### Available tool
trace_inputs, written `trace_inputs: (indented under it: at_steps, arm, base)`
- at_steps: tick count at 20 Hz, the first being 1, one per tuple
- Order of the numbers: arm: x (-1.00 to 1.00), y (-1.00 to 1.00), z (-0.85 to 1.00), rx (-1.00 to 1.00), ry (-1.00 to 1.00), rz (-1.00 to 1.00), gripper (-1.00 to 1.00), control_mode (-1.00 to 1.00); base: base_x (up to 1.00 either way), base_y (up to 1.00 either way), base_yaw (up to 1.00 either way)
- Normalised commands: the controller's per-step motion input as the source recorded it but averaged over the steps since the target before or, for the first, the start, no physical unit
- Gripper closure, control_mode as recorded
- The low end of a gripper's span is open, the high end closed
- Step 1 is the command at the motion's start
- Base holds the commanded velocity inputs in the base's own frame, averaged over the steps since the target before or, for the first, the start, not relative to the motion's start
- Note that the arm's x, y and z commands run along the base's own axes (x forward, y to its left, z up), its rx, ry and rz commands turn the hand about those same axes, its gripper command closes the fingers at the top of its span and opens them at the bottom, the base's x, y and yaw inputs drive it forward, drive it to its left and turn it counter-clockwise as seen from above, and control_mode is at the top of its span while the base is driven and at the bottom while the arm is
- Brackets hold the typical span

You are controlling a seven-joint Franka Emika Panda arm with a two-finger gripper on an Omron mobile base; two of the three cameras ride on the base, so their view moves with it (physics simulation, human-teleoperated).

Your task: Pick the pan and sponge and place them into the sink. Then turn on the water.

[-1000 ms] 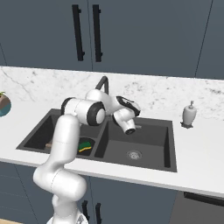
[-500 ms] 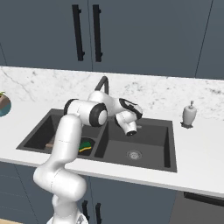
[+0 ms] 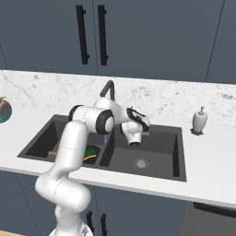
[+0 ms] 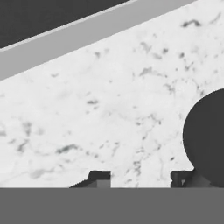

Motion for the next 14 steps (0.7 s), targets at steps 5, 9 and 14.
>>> trace_inputs:
  at_steps: [5, 9, 14]
  arm:
    - [0.18, -0.99, -0.28, 0.09, 0.0, -0.18, 1.0, -1.0]
    - [-0.44, -0.87, 0.47, 0.25, -0.02, -0.02, 1.0, -1.0]
    - [-0.46, -0.81, 0.98, 0.2, 0.0, 0.0, 1.0, -1.0]
  base:
    - [0.0, 0.0, 0.0]
    - [0.0, 0.0, 0.0]
    - [0.0, 0.0, 0.0]
